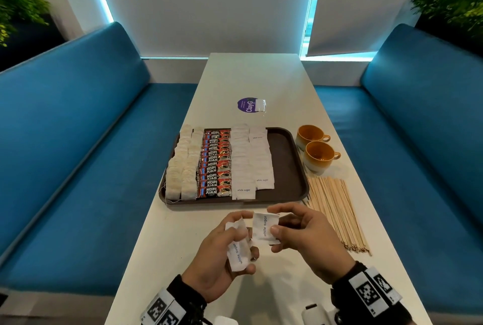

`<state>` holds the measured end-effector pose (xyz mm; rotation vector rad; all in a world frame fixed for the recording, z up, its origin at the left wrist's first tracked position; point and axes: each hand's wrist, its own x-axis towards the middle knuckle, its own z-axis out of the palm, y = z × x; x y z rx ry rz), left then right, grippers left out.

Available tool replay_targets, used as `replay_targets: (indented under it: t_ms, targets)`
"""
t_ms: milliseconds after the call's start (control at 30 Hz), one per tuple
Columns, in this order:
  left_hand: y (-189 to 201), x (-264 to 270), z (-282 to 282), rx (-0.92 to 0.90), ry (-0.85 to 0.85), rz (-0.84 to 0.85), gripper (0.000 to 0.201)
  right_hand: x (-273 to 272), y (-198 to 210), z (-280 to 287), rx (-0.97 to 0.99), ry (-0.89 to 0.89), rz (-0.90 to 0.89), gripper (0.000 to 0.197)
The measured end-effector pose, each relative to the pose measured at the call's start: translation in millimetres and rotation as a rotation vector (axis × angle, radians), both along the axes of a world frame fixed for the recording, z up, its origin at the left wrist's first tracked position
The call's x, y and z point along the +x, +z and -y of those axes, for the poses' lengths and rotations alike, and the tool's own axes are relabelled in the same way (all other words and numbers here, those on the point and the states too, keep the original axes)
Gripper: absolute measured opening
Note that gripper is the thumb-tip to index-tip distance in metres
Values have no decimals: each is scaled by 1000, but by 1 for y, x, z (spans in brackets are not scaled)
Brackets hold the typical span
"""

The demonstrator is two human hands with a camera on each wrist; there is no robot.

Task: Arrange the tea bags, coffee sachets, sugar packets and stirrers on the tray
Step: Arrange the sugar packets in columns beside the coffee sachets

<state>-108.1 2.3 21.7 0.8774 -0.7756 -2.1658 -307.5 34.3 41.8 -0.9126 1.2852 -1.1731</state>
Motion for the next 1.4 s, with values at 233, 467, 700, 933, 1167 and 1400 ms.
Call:
replay_targets:
  t_ms: [233,467,700,933,1167,1400]
  targets:
    - [-6,-4,-2,-154,-96,210,28,5,1,0,72,-65,68,12]
    - [-6,-6,4,-102,135,203,12,0,-4,-1,111,61,-48,17]
    - [-8,-3,2,-149,99,257,31,3,-6,-2,143,160,-184,27]
    - [-8,-2,-1,-189,12,321,38,6,-5,0,60,-53,-86,15]
    - [-6,-5,2,-127,57,358,31,7,-4,0,0,68,-212,25]
    - [-7,-5,4,-60,125,375,40,7,-8,6,28,67,-249,39]
